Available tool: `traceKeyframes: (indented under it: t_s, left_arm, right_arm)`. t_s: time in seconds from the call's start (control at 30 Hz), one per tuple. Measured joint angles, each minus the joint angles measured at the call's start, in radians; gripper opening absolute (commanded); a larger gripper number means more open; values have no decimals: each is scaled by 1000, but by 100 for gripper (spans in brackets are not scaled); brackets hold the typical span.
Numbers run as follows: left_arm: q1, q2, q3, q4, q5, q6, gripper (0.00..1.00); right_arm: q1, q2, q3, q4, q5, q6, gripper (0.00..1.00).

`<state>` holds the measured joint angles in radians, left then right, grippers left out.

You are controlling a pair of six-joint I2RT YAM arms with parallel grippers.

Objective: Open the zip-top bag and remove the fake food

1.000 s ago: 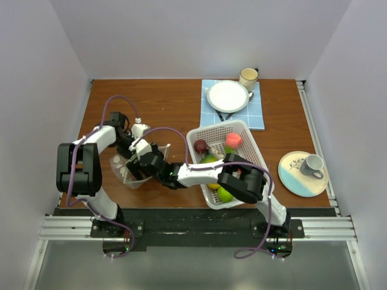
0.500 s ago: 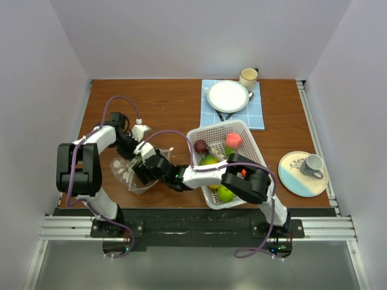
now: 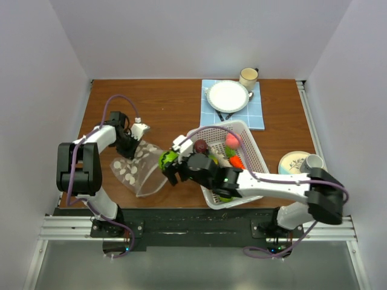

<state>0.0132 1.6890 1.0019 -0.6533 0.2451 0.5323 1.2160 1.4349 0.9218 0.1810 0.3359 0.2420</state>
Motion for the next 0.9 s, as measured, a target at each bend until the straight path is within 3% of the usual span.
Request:
traceKeyframes:
  t_s: [0.2, 0.3, 0.4, 0.43, 0.5, 0.53, 0.6, 0.63, 0.67, 0.9]
  left_arm:
    - [3, 46, 59, 8, -31, -47, 0]
    - [4, 86, 129, 17, -51, -94, 0]
    - [4, 95, 196, 24, -62, -133, 0]
    - [4, 93, 219, 26, -62, -146, 3]
    - [3, 80, 249, 31, -53, -163, 17]
    - [0, 65, 256, 32, -47, -174, 36]
    - [-13, 10, 259, 26, -37, -187, 58]
    - [-24, -22, 260, 18, -34, -198, 83]
    - [-36, -47, 264, 7, -30, -203, 99]
    - [-87, -227, 323, -66, 21, -243, 100]
  right_arm:
    - [-35, -247, -127, -142, 207, 15, 41]
    - [-75, -297, -145, -206, 294, 23, 51]
    - [-110, -312, -145, -265, 357, 36, 79]
    - [-121, -312, -145, -286, 370, 44, 98]
    - [-134, -306, -144, -331, 392, 65, 99]
    - [-139, -298, -136, -372, 410, 79, 99]
    - [-143, -269, -108, -443, 442, 109, 99]
    - [-144, -249, -84, -488, 459, 127, 99]
    - [-144, -231, -60, -519, 469, 139, 99]
    - [-144, -134, 147, -713, 518, 189, 99]
